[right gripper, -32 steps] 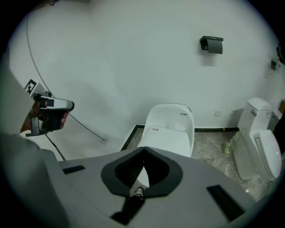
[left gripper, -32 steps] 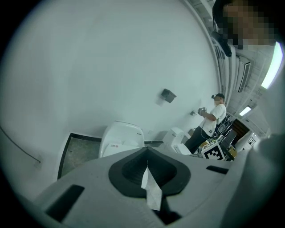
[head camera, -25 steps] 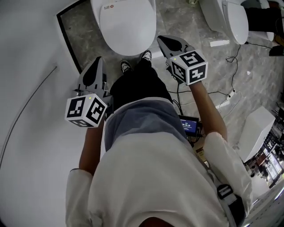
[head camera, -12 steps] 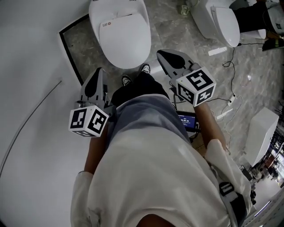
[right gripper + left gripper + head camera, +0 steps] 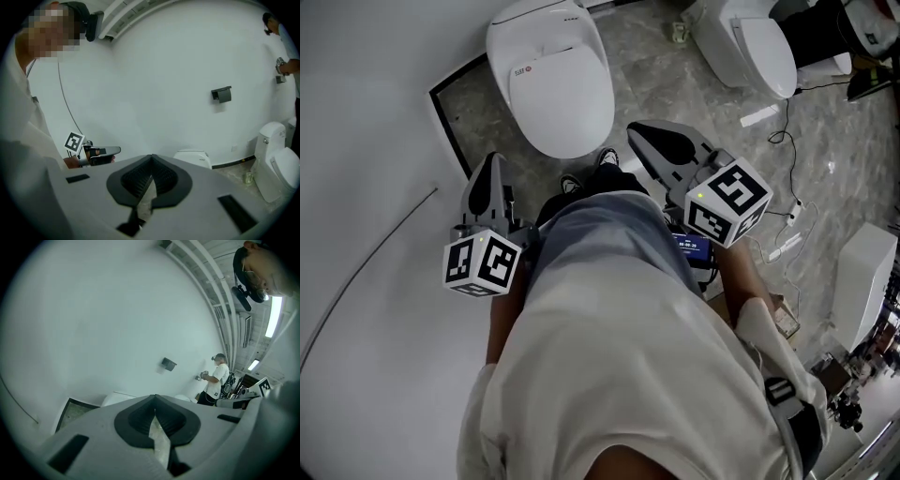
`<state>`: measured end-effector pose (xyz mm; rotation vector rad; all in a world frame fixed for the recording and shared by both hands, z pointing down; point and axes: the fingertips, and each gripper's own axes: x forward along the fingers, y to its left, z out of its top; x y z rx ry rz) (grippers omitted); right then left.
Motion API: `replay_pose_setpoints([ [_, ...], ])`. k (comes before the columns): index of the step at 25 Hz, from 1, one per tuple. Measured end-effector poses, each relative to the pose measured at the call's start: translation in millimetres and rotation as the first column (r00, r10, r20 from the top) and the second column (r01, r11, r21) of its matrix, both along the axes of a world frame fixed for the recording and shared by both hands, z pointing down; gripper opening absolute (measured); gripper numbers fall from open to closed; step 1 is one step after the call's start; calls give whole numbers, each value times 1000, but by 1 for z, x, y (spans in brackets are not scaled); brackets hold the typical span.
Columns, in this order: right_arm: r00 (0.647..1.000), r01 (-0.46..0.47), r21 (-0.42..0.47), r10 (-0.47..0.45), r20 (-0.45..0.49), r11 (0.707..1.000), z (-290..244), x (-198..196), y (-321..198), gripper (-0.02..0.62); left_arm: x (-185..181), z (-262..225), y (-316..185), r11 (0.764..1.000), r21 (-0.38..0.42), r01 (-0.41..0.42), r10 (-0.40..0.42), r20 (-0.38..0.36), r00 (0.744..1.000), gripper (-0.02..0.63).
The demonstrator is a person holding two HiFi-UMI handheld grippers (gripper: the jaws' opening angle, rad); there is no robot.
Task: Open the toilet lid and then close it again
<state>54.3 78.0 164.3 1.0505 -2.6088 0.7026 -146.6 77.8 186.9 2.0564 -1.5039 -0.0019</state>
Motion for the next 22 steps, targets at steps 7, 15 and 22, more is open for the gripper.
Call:
replay_pose_setpoints([
  [7,999,-11,-11,12,45,1000,-3,0,19,9,5,6,17,1000,-28,-14,14,1,1000,6],
  [15,999,-33,9,33,-29,999,-1,-7,41,9,8,6,40,998,-40,-48,52,116,992,5],
  [22,993,-73,2,73,-97,997,2,5,53,9,18,-5,62,998,-2,-66,65,154,986,5],
])
